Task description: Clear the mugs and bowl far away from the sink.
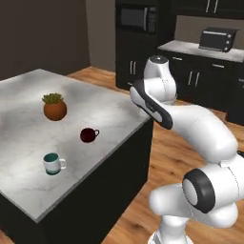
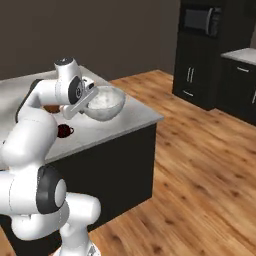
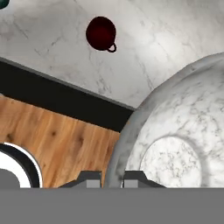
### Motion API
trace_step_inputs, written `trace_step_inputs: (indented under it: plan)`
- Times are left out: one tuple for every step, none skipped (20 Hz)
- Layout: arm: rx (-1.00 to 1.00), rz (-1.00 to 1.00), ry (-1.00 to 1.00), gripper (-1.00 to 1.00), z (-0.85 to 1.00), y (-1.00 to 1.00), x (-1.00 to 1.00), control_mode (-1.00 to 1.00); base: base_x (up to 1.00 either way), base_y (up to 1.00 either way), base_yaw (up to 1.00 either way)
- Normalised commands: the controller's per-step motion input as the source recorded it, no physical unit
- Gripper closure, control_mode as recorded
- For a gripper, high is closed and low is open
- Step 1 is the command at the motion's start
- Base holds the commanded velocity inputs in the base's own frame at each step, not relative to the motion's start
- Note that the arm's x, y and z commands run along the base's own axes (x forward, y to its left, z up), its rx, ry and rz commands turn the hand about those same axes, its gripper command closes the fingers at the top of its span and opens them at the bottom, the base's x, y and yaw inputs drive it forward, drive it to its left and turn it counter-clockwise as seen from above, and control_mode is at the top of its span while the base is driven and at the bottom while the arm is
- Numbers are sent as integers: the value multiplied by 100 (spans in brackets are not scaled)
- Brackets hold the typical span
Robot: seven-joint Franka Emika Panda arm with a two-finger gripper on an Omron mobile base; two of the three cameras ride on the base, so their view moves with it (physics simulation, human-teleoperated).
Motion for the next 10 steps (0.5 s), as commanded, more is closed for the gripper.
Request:
trace_step_inputs:
  plan:
    - [0, 0, 0, 100, 0, 0, 0, 100, -4, -29, 82]
    - [0, 0, 0, 100, 0, 0, 0, 100, -6, -34, 80]
    - [0, 0, 0, 100, 0, 0, 0, 100, -10, -41, 77]
    - [0, 0, 0, 100, 0, 0, 0, 100, -10, -46, 74]
    - [0, 0, 0, 100, 0, 0, 0, 100, -9, -50, 72]
    - [0, 0, 0, 100, 0, 0, 0, 100, -9, -55, 70]
    - [0, 0, 0, 100, 0, 0, 0, 100, -1, -61, 65]
    - [0, 0, 0, 100, 0, 0, 0, 100, 0, -64, 62]
    - [0, 0, 0, 100, 0, 0, 0, 100, 0, -66, 57]
    - [0, 0, 0, 100, 0, 0, 0, 100, -6, -59, 47]
